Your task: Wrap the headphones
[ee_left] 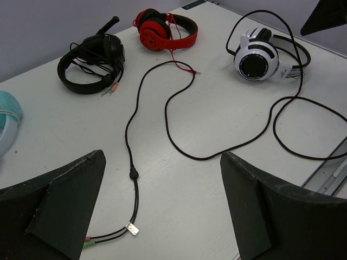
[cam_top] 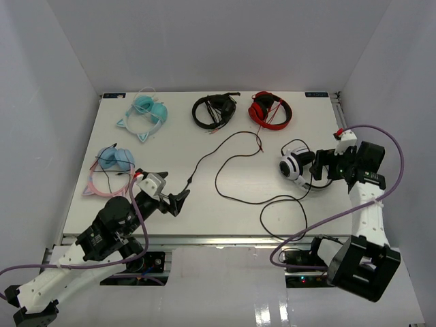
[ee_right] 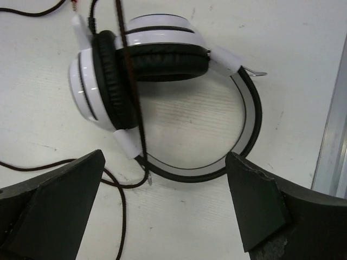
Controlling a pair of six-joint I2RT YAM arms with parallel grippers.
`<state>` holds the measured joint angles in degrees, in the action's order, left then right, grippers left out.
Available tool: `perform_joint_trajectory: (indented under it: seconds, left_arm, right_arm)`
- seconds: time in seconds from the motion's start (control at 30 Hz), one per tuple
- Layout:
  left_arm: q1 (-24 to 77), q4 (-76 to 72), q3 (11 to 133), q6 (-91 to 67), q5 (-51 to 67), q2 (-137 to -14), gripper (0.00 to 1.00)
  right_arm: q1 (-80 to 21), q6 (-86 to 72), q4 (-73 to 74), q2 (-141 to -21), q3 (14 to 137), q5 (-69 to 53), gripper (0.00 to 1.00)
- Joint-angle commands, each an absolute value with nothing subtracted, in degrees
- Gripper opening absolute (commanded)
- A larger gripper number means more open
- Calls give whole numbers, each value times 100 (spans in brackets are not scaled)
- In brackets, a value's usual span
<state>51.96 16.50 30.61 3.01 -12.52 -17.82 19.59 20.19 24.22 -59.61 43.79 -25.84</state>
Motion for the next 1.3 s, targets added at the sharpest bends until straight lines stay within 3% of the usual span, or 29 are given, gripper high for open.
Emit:
perform_joint_trajectory:
  seconds: [0.0, 0.2, 0.27, 0.37, 0.4, 0.73, 1.07, 1.27]
  left_arm:
    - [5177, 1430, 3002, -242, -1502, -1918, 98]
    - [5177, 1609, 3147, -299, -1430, -2101, 98]
    - [5177, 1623, 3158, -290, -1370, -2106, 98]
    - [5168, 1628, 3194, -262, -1267, -2099, 98]
    - [5168, 1633, 3205, -257, -1239, -2093, 98]
    - [5150, 1631, 3203, -229, -1138, -1995, 98]
    - [5122, 1607, 3164, -211, -1089, -2032, 98]
    - [5115, 1412, 3063, -208, -644, -2117, 98]
  right_arm:
    - [2281, 1433, 2346, -6566, 4870, -2254, 90]
    - [2341, 784, 1875, -7015, 4866, -1042, 87]
    - [2394, 624, 1765, -7038, 4816, -896, 79]
    - [2417, 220, 1643, -7313, 4714, -541, 56]
    - [2417, 126, 1610, -7548, 4665, -490, 54]
    - [2408, -322, 1387, -8715, 4711, -892, 60]
    - [2408, -662, 1408, -9274, 4679, -973, 42]
    - [2408, -582, 1509, -9441, 4804, -1329, 10]
